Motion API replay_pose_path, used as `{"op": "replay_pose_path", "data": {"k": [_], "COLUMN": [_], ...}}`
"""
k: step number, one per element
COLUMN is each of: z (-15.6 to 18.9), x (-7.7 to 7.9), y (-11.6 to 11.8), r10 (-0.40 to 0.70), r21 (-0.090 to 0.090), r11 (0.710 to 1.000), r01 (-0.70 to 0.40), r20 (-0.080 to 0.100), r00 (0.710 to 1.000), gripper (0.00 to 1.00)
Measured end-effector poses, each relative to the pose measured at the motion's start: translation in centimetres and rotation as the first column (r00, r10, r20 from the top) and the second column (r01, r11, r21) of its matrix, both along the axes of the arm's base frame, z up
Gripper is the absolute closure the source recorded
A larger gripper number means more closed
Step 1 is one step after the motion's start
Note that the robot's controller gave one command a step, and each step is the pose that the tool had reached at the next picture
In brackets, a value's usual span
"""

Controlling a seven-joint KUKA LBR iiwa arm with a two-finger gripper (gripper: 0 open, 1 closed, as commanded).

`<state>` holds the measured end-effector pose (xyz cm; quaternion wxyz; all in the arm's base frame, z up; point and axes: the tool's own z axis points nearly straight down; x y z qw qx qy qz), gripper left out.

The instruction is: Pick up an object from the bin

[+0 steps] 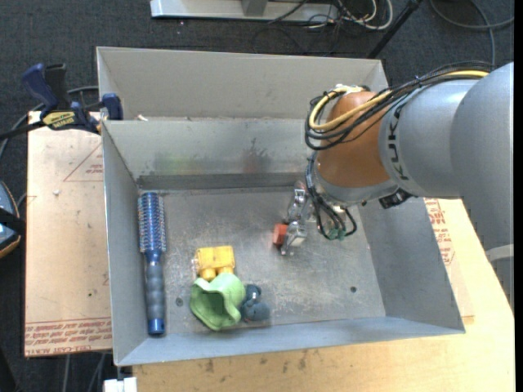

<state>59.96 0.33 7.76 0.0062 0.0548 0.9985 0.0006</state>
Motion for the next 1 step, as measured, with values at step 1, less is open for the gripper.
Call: {"op": "replay_pose_path", "data": {"k": [1], "z": [11.46], "x": [0.25], "y": [0.01], "r10": [0.001], "r21": [0.0], "r11": [1.0], "r01": [-0.001], "r20": [-0.001], "r00": [1.0], "gripper": [1.0]}}
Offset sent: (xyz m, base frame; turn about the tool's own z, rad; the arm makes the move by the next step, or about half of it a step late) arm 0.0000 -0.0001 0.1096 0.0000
